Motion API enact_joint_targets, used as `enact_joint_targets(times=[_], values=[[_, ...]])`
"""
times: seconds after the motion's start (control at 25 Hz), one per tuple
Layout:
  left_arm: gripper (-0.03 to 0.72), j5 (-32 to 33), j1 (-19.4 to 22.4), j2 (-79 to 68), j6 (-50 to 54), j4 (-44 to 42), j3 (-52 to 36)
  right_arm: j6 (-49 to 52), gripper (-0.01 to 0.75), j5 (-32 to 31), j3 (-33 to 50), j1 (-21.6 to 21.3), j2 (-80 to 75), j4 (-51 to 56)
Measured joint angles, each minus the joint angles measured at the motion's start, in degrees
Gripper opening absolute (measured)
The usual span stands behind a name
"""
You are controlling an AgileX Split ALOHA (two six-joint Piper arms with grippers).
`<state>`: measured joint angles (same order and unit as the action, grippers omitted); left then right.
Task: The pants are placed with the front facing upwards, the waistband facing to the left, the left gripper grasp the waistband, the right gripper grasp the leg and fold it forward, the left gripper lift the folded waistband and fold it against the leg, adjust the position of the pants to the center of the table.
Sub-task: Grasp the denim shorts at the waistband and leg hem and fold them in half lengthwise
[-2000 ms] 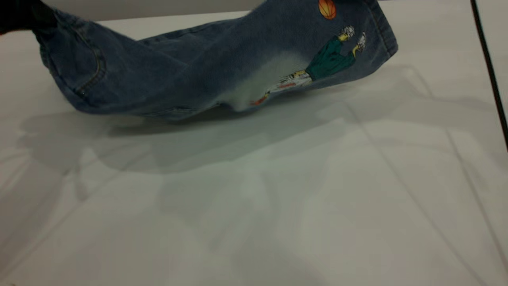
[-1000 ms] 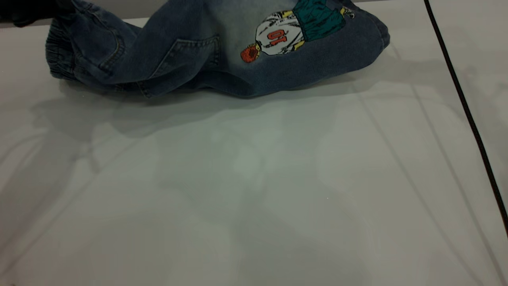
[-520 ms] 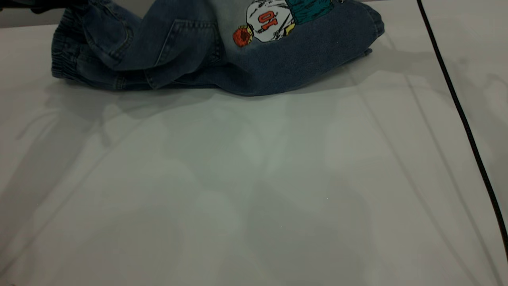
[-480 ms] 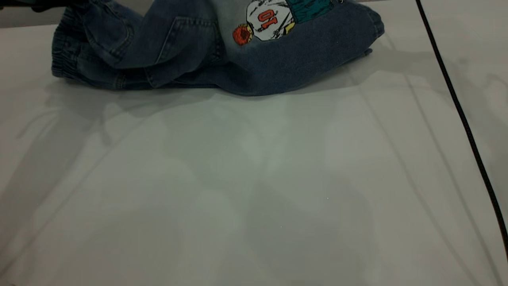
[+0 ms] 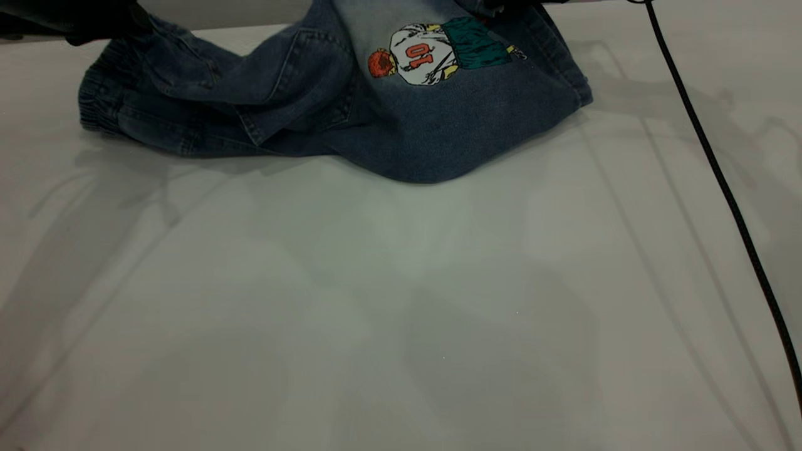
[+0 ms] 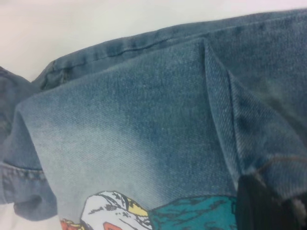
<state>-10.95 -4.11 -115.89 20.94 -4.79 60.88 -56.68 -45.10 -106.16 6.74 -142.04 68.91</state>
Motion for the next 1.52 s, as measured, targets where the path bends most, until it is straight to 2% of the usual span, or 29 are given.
enact_joint_targets(times=[0.16,0.44,0.56,0.76,1.12,1.2,1.28,1.36,1.52], values=[[0.115,0.0,0.0,0.0,-1.8,0.1,0.0,1.1,0.075,0.5,0.0,0.0,0.0,0.0],[0.115,2.5,0.0,0.0,-2.1,0.4,0.0,1.2,0.328,2.6,0.0,0.1,0.0,0.0],[0.115,4.1,0.1,0.0,-2.1,0.4,0.0,1.7,0.391,2.6,0.0,0.1,0.0,0.0],[0.115,7.7,0.7,0.0,-2.1,0.4,0.0,1.7,0.407,2.9,0.0,0.1,0.2,-1.2],[0.122,3.7,2.4,0.0,-2.1,0.3,0.0,3.5,0.408,0.1,0.0,0.0,0.3,-3.4],[0.163,3.2,3.1,0.0,-2.3,0.4,-0.1,3.7,0.408,-0.5,0.0,0.0,0.3,-3.6],[0.240,3.2,3.1,0.0,-2.4,0.4,-0.1,3.8,0.409,-0.8,0.0,0.0,0.3,-3.6],[0.350,3.2,2.9,0.0,-2.4,0.3,-0.1,4.2,0.410,-2.0,0.0,0.0,0.3,-3.6],[0.523,5.7,2.9,0.0,-2.4,0.3,-0.1,5.6,0.410,-4.1,0.0,0.0,0.3,-3.6]])
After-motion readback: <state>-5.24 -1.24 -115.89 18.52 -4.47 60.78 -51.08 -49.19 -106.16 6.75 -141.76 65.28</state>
